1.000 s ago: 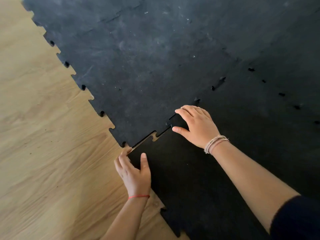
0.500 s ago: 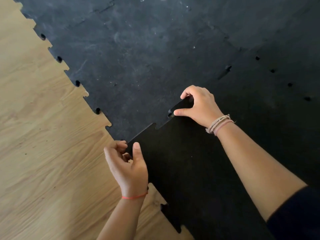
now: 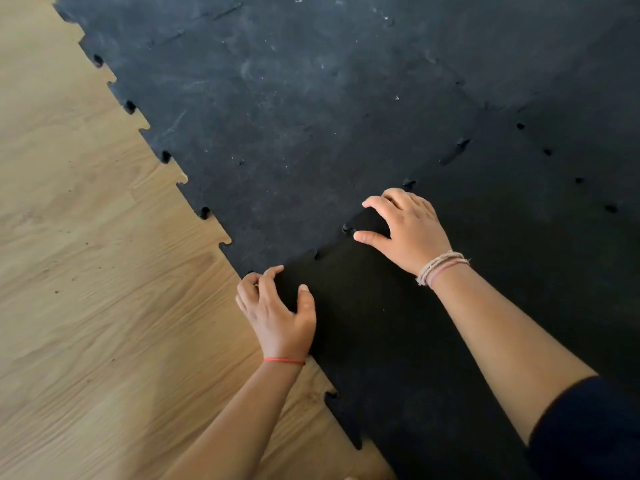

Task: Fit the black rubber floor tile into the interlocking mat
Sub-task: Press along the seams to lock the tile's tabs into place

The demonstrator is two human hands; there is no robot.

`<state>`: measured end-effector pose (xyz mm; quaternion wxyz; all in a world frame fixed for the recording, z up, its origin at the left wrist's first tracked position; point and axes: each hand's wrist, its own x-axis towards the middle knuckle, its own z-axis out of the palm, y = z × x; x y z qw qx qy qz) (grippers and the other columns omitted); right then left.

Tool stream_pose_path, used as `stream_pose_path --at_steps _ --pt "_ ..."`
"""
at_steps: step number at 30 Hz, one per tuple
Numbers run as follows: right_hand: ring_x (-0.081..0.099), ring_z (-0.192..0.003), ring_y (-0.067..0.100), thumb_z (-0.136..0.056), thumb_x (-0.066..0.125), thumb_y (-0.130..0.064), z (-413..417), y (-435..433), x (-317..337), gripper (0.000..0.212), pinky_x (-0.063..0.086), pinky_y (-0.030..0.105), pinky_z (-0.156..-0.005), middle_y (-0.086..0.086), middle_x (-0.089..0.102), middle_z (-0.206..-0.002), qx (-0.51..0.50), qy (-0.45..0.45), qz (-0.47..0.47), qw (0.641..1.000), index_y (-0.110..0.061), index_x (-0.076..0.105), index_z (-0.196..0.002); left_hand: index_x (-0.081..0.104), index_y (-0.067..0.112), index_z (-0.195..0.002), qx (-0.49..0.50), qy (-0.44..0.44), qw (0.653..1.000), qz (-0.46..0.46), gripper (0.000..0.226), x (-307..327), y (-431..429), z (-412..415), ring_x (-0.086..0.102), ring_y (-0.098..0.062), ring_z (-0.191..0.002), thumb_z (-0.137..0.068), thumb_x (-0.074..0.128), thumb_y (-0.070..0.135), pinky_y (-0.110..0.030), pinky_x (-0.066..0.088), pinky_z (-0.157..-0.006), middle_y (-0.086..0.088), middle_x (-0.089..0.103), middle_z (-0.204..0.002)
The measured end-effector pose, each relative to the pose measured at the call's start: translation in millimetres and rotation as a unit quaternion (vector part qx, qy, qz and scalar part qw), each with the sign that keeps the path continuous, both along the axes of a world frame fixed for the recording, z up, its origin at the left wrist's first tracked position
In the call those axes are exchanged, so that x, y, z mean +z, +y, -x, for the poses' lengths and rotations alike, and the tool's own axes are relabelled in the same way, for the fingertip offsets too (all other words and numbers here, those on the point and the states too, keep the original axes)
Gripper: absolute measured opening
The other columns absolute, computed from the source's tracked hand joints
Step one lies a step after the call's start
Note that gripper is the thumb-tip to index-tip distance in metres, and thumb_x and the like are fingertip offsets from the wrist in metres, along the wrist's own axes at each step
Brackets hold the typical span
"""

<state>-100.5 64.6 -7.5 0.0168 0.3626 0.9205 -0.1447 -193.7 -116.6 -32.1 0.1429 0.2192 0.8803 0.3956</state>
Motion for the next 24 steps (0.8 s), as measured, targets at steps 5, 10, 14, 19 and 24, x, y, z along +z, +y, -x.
stream_pose_path --at_steps 5,10,14,19,24 --pt "0.052 -0.107 0.028 -0.084 0.051 -0.047 4 2 0 0.042 0.035 0.040 -0.096 0.010 0.056 -0.112 -0.012 0.032 -0.006 0.999 -0.017 0.056 -0.113 0.056 0.009 -0.109 -0.003 -0.015 1.000 -0.018 0.049 5 -3 -1 0.026 -0.011 -0.100 -0.068 0.055 0.036 -0.028 0.024 -0.086 -0.006 0.035 -0.104" --pt "0.052 -0.106 0.029 -0.084 0.054 -0.045 5 7 0 0.038 0.034 0.039 -0.095 0.010 0.057 -0.111 -0.002 0.036 -0.017 0.999 -0.016 0.057 -0.108 0.058 0.005 -0.107 0.003 -0.034 0.999 -0.040 0.051 14 -1 1 0.034 -0.018 -0.101 -0.067 0.054 0.036 -0.040 0.037 -0.087 -0.006 0.036 -0.103" --pt "0.056 -0.098 0.029 -0.082 0.056 -0.045 5 6 -3 0.036 0.035 0.039 -0.089 0.010 0.060 -0.102 -0.029 0.101 -0.032 0.994 -0.014 0.060 -0.100 0.066 0.012 -0.091 -0.020 0.028 0.994 -0.100 0.038 26 -5 -1 0.038 -0.011 -0.092 -0.071 0.049 0.039 -0.026 0.034 -0.084 0.001 0.041 -0.094" --pt "0.054 -0.100 0.029 -0.083 0.053 -0.049 11 4 -12 0.042 0.034 0.039 -0.093 0.012 0.059 -0.104 -0.025 0.074 -0.037 0.996 -0.013 0.058 -0.103 0.063 0.005 -0.086 -0.088 0.063 0.994 -0.023 0.039 10 -1 7 0.047 -0.025 -0.086 -0.070 0.046 0.036 -0.023 0.021 -0.075 -0.012 0.053 -0.086" --pt "0.044 -0.125 0.030 -0.084 0.046 -0.053 -8 17 -8 0.065 0.025 0.043 -0.107 0.014 0.046 -0.138 -0.056 0.047 -0.042 0.996 -0.011 0.041 -0.132 0.053 0.003 -0.106 -0.060 0.079 0.995 0.020 0.053 4 -1 4 0.045 -0.033 -0.095 -0.069 0.048 0.039 -0.023 0.019 -0.084 -0.019 0.051 -0.100"
